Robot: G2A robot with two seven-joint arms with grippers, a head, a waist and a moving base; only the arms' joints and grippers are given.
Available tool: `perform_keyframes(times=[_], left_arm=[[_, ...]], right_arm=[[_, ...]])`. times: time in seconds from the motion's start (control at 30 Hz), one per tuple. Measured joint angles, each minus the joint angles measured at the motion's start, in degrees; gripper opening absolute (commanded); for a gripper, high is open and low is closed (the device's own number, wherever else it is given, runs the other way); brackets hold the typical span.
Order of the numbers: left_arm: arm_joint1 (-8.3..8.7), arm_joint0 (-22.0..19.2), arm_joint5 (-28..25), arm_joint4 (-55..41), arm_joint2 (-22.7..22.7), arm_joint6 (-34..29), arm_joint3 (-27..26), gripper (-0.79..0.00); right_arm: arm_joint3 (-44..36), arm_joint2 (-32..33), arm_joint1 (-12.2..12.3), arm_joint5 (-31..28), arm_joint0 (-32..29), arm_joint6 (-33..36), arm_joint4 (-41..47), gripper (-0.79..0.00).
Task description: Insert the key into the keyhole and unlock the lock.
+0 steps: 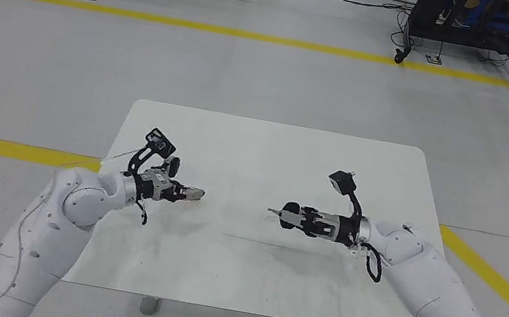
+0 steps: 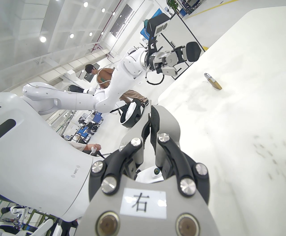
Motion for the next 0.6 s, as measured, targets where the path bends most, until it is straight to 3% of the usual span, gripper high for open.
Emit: perform_keyframes(times=[0.03,0.07,0.1,0.13,0.4,0.6], left_arm=[[-0.06,-0.25,-0.9,1.68,0.6,1.12,0.73,-0.105],[-0.12,-0.49,-2.12,2.77,1.18,2.15,1.51,-0.265],[-0.15,-0.91,-3.71,4.11,1.88,3.02,2.51,-0.369],[-0.16,-1.26,-4.41,5.4,2.34,3.39,3.16,-0.4],[-0.41,-3.02,-6.85,8.64,4.65,6.78,7.44,-0.459],[-0.66,-3.95,-5.73,11.0,6.41,7.3,8.36,-0.505]], right_arm=[[0.0,0.0,0.0,0.0,0.0,0.0,0.0,-0.785],[0.0,0.0,0.0,0.0,0.0,0.0,0.0,-0.785],[0.0,0.0,0.0,0.0,0.0,0.0,0.0,-0.785],[0.0,0.0,0.0,0.0,0.0,0.0,0.0,-0.785],[0.0,0.0,0.0,0.0,0.0,0.0,0.0,-0.785],[0.0,0.0,0.0,0.0,0.0,0.0,0.0,-0.785]])
